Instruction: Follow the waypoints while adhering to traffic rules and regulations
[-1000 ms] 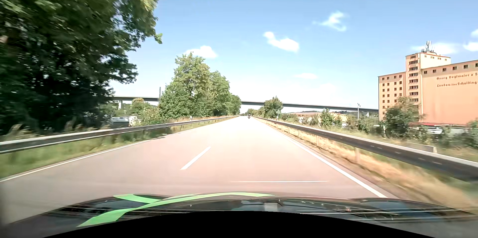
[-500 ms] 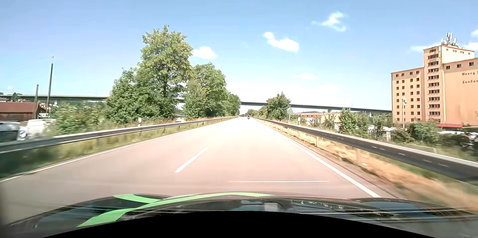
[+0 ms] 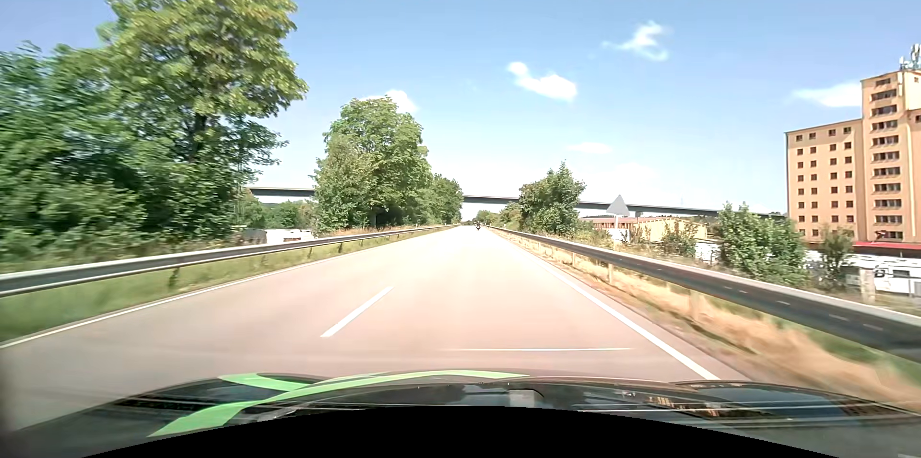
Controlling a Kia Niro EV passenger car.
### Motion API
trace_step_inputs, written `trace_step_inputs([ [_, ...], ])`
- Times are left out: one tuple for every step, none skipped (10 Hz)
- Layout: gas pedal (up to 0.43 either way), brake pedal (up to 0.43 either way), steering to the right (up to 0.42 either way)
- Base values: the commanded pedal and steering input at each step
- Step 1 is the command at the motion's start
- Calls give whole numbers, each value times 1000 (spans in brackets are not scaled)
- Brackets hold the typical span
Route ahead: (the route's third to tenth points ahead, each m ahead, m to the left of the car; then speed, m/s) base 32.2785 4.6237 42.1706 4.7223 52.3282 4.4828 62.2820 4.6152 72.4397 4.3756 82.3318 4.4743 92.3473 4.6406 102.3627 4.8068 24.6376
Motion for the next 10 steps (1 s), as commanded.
trace_step_inputs([
  [299, 0, -1],
  [268, 0, -1],
  [248, 0, -2],
  [240, 0, -2],
  [240, 0, -2],
  [248, 0, -2],
  [260, 0, -2],
  [268, 0, -3],
  [280, 0, -3],
  [287, 0, -3],
])
